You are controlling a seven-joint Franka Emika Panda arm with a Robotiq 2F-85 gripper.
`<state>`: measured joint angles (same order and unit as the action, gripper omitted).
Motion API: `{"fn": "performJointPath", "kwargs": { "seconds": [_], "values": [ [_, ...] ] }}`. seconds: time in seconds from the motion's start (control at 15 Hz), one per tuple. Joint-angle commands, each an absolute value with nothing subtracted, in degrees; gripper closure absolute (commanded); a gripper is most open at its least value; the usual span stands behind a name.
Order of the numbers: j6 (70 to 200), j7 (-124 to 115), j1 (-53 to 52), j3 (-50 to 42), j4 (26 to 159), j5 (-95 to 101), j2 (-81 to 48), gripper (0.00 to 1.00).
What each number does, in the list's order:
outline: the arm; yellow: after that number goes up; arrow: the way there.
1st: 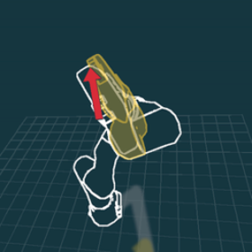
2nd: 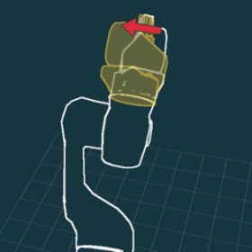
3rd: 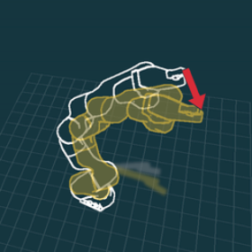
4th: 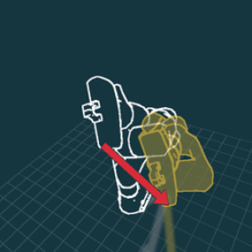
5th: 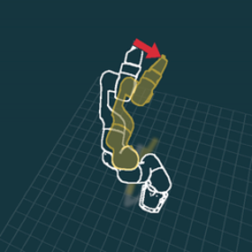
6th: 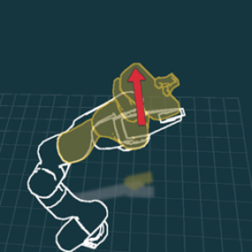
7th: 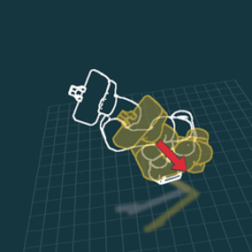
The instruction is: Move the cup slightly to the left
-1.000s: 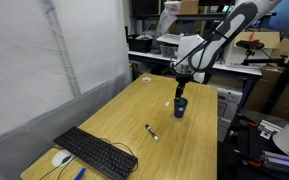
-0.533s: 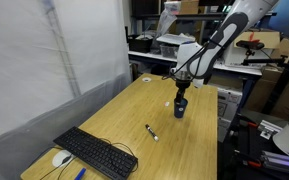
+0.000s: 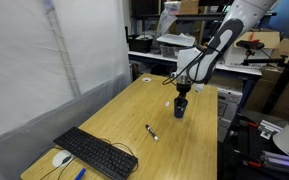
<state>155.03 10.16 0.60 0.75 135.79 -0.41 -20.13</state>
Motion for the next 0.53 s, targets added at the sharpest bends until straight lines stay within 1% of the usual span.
{"fn": "performJointPath", "kwargs": {
  "seconds": [0.0,0.13,0.2,0.27,0.33,0.4,0.47],
  "values": [
    [156.6,11.1,1.8,2.0,135.2,-0.5,-21.6,0.0],
    [156.7,11.1,1.8,2.1,135.0,-0.5,-22.1,0.0],
    [156.9,11.0,1.8,2.2,134.9,-0.5,-22.3,0.25],
    [157.0,11.0,1.9,2.3,134.8,-0.6,-22.4,0.28],
    [156.9,10.9,1.9,2.3,134.7,-0.6,-22.4,0.17],
    [157.1,10.9,1.9,2.3,134.7,-0.7,-22.5,0.08],
    [157.1,10.9,2.0,2.3,134.6,-0.7,-22.5,0.04]
  ]
}}
